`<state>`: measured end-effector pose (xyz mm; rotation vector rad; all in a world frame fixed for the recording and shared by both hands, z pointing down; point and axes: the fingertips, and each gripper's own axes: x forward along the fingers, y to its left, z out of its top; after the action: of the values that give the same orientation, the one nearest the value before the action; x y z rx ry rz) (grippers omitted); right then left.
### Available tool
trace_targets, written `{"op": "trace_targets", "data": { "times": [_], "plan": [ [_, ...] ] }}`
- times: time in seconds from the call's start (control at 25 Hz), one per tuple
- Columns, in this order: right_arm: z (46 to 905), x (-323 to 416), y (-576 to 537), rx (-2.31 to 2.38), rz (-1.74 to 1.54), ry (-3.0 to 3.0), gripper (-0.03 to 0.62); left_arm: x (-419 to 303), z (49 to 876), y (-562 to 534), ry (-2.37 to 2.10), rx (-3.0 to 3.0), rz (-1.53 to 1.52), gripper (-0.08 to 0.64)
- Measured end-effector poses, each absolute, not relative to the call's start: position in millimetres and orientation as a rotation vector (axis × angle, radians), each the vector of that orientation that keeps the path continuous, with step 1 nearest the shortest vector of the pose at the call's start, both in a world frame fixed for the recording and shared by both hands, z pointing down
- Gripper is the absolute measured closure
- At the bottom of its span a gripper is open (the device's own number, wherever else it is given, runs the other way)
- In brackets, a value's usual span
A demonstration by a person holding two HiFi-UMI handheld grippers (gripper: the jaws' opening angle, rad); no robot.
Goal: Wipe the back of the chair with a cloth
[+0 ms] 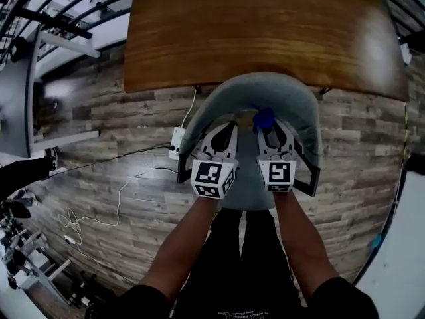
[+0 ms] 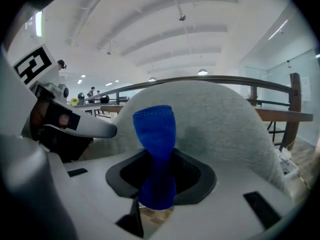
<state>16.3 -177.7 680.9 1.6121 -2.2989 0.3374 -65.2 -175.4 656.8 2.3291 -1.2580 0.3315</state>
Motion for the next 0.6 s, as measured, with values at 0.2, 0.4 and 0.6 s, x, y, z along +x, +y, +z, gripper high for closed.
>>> {"op": "trace_targets", "data": {
  "times": [0.2, 0.4, 0.6],
  "plan": [
    [693.6, -35.9, -182.6, 1.433, 0.324, -2.407, 0.476, -105.9, 669.8, -167.6, -1.364, 2.282, 0.365, 0.561],
    [700.5, -82.5, -182.3, 1.301, 0.327, -2.513, 0.476, -133.3, 681.9, -156.6, -1.427, 2.201, 0.335, 0.561],
    [713.7, -129.1, -174.9, 1.154, 0.327, -2.58, 0.476, -155.6, 691.3, -146.7, -1.538, 2.125, 0.324, 0.561]
  ]
}}
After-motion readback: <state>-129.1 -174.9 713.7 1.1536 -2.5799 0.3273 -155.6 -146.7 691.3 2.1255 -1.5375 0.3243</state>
